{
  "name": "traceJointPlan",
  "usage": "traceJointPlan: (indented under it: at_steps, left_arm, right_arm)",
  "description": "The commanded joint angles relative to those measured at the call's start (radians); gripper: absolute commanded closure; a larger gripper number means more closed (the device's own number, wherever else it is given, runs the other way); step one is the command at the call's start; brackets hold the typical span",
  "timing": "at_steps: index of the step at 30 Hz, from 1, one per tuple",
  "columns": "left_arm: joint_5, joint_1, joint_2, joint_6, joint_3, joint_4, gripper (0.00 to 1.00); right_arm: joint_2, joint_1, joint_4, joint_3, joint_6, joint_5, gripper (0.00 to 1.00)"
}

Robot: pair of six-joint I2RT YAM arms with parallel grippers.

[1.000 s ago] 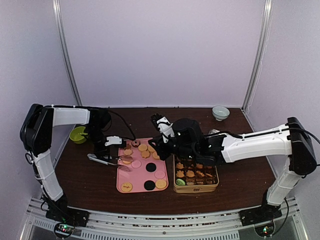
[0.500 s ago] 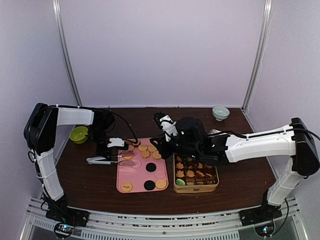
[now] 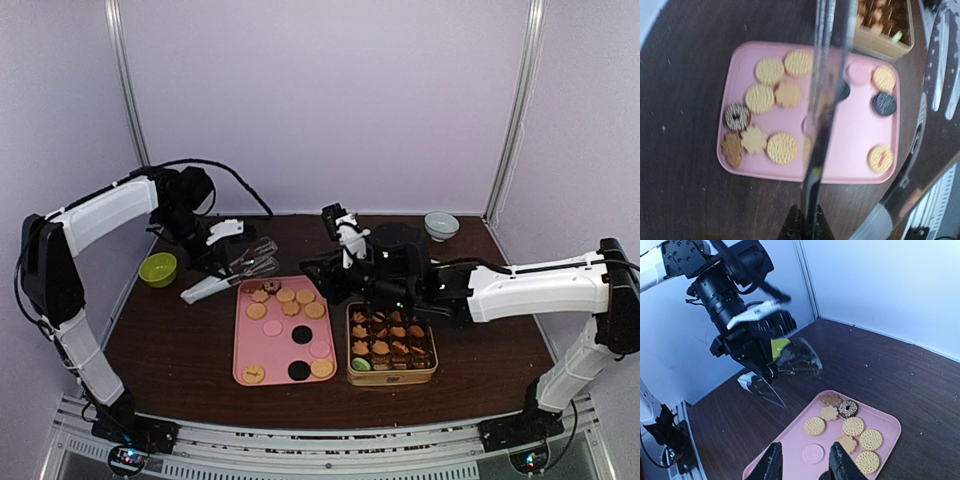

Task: Pack the cookies
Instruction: Pick up the clamp at the center of the board, then pass from the left arm to the right

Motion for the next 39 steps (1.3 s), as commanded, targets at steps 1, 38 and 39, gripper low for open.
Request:
traceJointPlan:
  at_steps: [1,38,39]
  left_arm:
    - [0.386,-0.006,-0.062,-0.135,0.181,-0.140,1.00]
    - [0.913,-0.128,-0.059,-0.252,0.213,-0.166,0.91]
    - [0.909,-0.130,-0.058,-0.248,0.209,-0.167,0.90]
  right_arm:
    - [-0.048,-0.037,0.138,-0.033,0.108,-0.076,0.67]
    - [0.198,-0.067,0.515,0.304,0.432,-0.537,0.86]
    - [0.200,-0.066,0.513,0.309,0.431,-0.542,0.89]
